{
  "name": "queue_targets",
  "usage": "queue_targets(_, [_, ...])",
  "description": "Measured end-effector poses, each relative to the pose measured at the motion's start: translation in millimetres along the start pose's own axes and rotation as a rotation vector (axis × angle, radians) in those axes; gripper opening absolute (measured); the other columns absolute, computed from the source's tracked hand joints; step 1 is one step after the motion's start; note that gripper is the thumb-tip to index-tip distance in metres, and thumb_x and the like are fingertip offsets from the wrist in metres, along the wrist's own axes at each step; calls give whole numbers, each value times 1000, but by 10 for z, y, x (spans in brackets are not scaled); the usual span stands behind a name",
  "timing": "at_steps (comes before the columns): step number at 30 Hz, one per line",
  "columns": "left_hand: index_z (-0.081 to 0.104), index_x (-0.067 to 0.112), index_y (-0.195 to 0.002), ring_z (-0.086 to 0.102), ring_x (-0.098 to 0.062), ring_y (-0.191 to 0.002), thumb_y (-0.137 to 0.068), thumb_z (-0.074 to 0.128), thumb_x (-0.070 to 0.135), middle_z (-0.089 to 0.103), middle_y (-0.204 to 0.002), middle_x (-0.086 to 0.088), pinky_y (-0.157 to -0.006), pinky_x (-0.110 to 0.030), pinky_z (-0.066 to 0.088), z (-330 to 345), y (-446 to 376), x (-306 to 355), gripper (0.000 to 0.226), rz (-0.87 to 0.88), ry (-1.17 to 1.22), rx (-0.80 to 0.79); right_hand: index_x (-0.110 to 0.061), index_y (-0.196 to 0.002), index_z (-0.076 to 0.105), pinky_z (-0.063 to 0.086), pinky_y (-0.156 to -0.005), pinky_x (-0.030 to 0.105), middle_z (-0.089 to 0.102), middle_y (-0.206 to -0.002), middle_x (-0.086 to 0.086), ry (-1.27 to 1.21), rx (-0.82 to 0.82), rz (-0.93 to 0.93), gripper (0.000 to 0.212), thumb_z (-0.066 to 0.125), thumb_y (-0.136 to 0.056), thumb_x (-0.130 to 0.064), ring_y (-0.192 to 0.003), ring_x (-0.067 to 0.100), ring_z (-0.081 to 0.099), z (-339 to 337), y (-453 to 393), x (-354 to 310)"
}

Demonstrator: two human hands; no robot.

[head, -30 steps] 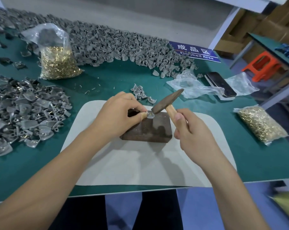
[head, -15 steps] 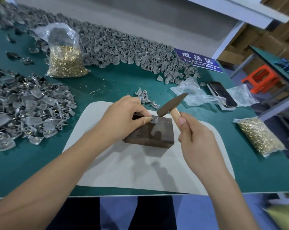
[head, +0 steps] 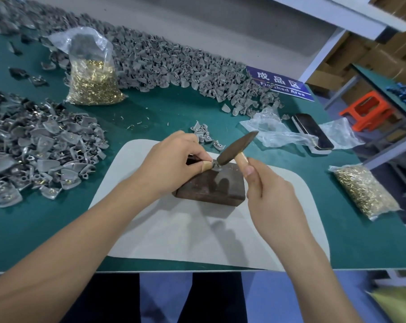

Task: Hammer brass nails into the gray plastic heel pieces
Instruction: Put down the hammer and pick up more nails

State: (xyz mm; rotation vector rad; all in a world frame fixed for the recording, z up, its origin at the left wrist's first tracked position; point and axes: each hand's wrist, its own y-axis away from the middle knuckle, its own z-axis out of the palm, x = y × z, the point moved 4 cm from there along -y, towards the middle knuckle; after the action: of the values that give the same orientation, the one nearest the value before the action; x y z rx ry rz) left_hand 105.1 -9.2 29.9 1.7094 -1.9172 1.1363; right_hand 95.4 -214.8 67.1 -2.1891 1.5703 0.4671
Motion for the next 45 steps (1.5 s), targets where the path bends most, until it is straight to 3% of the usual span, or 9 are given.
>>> queue_targets(4, [80,32,-88,51,-14,-90,-87,79,33,63,-85,10,-78,-43,48,1,2,4,2,4,-10,0,-40,-113,56,46,-59,41,54,-65,-7,-109,151,14,38,24,-104,-57,-62,19,50,-65,18,9])
queue_targets(8, [80,32,-89,51,-14,-90,-87,79,34,63,-85,10,-78,-44,48,-2,-1,-15,3,-7,-8,1,-36,-102,55,45,-62,42,53,-65,-5,-27,1,9,35,24,-104,-53,-69,24,53,13,-24,-8])
queue_targets(12, [79,34,-88,51,-14,-90,-87,79,35,62,-84,11,-77,-44,48,8,2,-13,1,-5,-16,6,-39,-115,58,48,-62,44,53,-63,-5,-113,146,15,34,27,-107,-51,-66,22,53,-51,-25,40])
queue_targets(17, [79,33,-85,52,-15,-90,-85,81,34,61,-83,12,-78,-46,49,12,-7,-39,2,-3,6,11,-35,-106,58,50,-66,47,57,-68,-7,-99,11,-3,32,29,-108,-48,-69,18,53,58,-30,89])
queue_targets(27, [75,39,-83,52,-14,-93,-87,78,38,63,-88,12,-79,-48,50,-2,-23,-37,5,10,-51,-4,-32,-124,61,50,-65,50,58,-70,-5,-153,172,21,34,32,-110,-42,-69,28,56,73,33,49])
queue_targets(32, [75,38,-86,52,-13,-94,-88,76,42,63,-89,12,-77,-44,49,18,-20,-64,5,14,-100,4,-35,-106,56,46,-61,45,57,-69,-4,-53,80,-4,25,33,-110,-40,-69,29,53,80,18,66])
queue_targets(37, [71,45,-83,50,-10,-96,-88,73,49,62,-90,15,-68,-34,37,9,-15,-56,7,20,-177,36,-31,-127,61,46,-63,46,61,-73,-2,-90,156,7,34,34,-110,-39,-71,32,54,31,47,75])
queue_targets(40, [70,46,-84,50,-9,-95,-88,72,51,61,-89,15,-68,-35,39,12,-7,-71,7,23,-189,51,-37,-121,60,43,-61,43,60,-72,-2,-16,108,10,31,32,-110,-44,-73,31,54,44,24,96])
queue_targets(45, [68,45,-85,51,-9,-95,-89,69,50,59,-88,14,-74,-40,47,29,-4,-79,6,6,-163,19,-37,-143,51,35,-65,38,65,-92,1,187,250,148,38,38,-108,-34,-82,31,57,13,-103,295])
